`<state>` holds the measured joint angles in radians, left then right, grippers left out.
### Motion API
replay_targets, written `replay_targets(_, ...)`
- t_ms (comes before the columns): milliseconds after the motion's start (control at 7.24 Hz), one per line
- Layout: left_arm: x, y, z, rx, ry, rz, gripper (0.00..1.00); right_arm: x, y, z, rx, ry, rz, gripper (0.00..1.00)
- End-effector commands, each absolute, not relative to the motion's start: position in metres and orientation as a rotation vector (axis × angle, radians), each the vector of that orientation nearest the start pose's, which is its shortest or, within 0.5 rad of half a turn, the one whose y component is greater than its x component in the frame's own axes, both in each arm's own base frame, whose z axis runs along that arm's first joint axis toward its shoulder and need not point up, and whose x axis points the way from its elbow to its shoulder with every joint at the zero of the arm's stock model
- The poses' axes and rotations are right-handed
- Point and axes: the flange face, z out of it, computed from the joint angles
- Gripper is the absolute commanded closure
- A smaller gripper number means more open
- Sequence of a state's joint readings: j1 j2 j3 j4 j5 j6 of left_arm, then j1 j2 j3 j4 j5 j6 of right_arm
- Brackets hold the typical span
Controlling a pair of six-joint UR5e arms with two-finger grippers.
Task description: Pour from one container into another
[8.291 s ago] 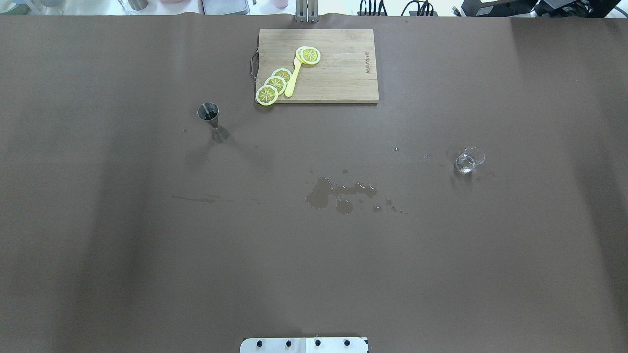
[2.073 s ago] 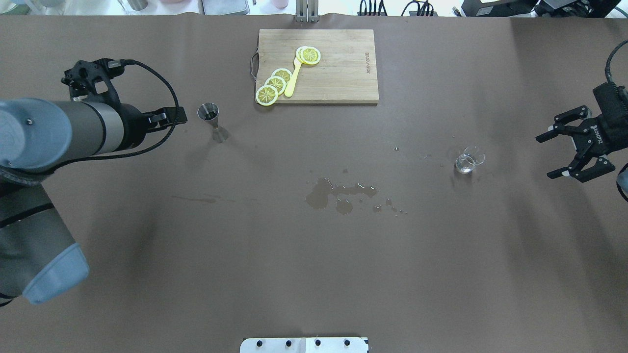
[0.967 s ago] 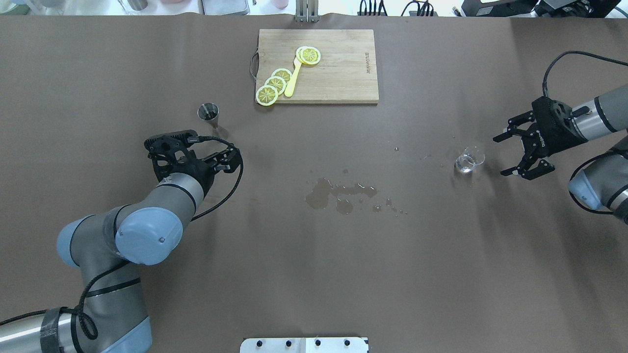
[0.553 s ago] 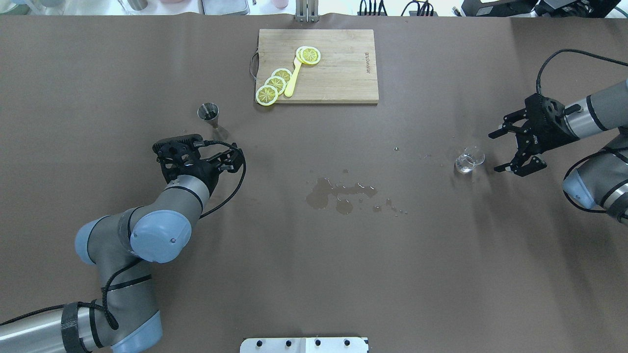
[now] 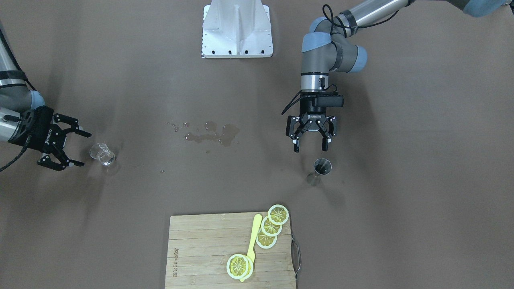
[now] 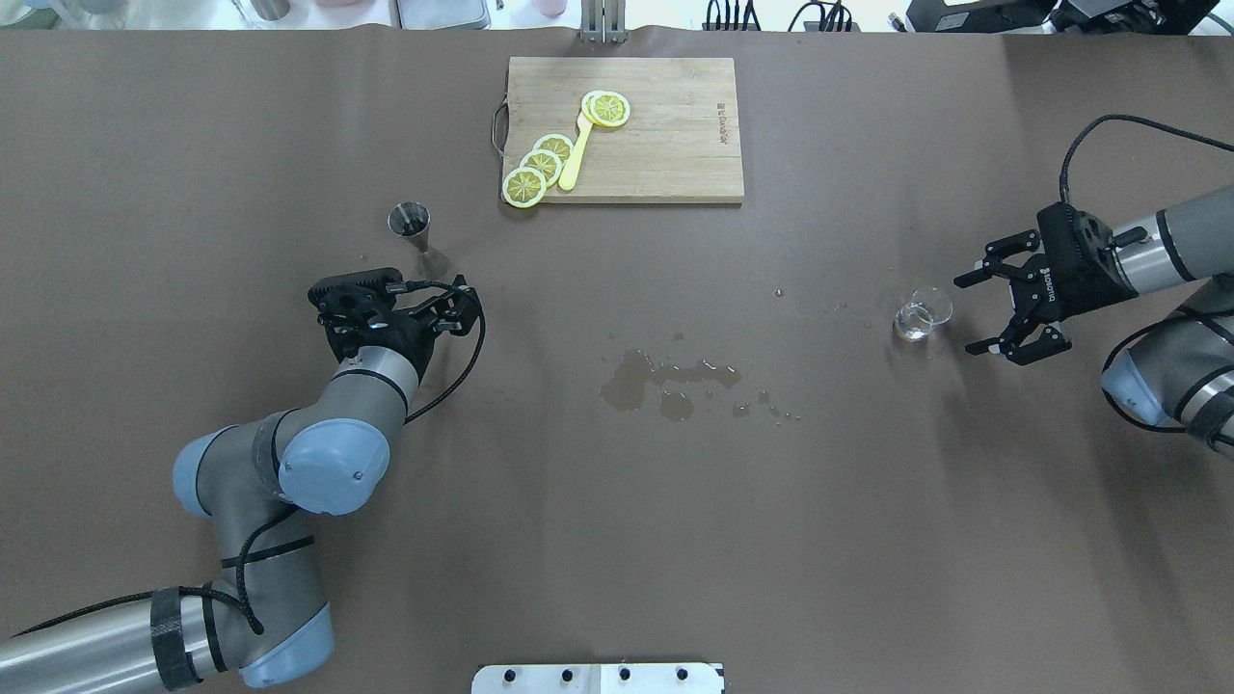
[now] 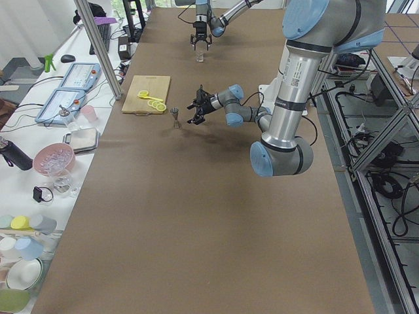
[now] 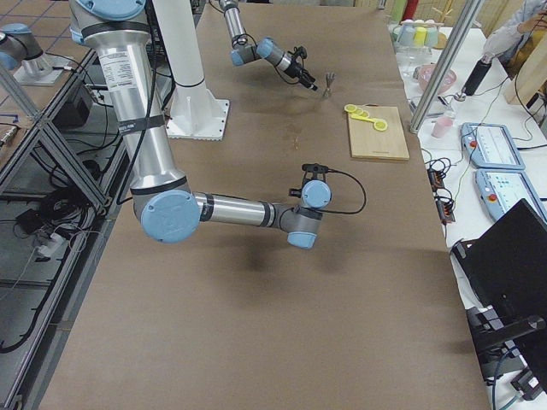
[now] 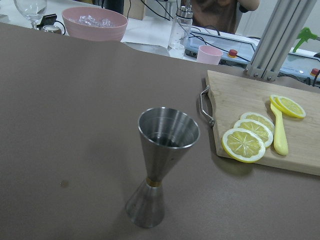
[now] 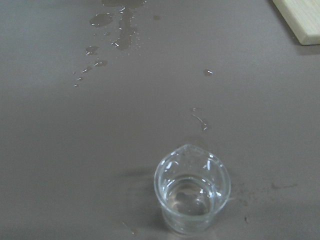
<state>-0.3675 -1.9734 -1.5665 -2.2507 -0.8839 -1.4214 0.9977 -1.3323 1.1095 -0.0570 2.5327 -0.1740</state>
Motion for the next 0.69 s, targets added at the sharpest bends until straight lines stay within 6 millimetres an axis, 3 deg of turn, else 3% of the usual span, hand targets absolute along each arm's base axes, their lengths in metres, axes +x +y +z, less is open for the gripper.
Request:
replay_targets(0, 0.529, -0.422, 0.352, 0.885, 0.838, -0.571, 0.04, -0.260, -0.496, 0.595, 1.102, -1.138, -1.199, 0.05)
replay_targets(553, 0.533, -0.436, 0.363, 0.927, 0.788, -0.595, 0.04, -0.268, -0.501, 0.609, 1.143, -1.183, -1.172, 0.05)
